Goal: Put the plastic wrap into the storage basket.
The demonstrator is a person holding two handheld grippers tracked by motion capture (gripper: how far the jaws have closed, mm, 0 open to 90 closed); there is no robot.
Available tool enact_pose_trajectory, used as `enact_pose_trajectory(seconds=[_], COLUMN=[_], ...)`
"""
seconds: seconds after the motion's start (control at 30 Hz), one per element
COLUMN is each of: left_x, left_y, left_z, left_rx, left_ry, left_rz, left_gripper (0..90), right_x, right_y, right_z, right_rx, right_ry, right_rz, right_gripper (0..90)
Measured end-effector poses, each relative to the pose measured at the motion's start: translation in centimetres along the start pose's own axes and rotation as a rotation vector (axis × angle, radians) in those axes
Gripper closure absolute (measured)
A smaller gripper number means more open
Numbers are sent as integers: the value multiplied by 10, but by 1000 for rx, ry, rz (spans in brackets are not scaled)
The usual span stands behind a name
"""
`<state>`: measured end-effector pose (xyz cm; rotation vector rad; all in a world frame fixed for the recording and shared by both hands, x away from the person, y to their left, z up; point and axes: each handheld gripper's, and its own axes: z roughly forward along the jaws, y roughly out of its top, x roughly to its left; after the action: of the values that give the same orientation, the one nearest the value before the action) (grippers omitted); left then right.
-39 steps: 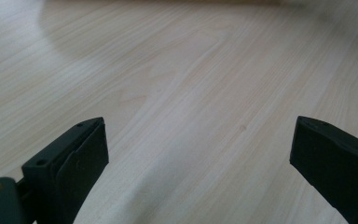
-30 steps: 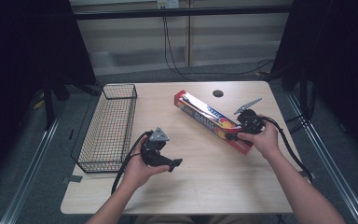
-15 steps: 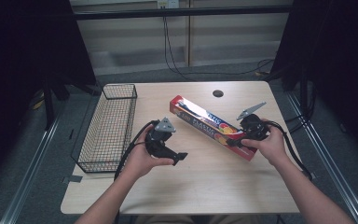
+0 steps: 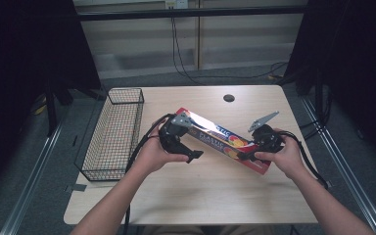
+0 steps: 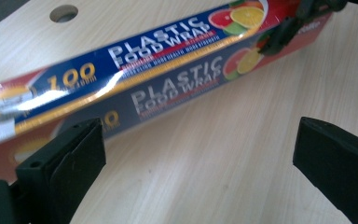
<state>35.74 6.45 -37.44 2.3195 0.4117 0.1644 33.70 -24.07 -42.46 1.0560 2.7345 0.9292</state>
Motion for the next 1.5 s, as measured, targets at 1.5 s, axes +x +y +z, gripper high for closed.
enact_pose_trajectory(seconds=[1.5], left_x=[16], left_y=[31], left_z=[42], left_rx=[139], left_ry=[-87], left_rz=[146], left_gripper=[44], right_x=[25], right_y=[4], right_z=[1], right_rx=[40], right_ry=[69], right_rz=[-95], right_gripper=[431])
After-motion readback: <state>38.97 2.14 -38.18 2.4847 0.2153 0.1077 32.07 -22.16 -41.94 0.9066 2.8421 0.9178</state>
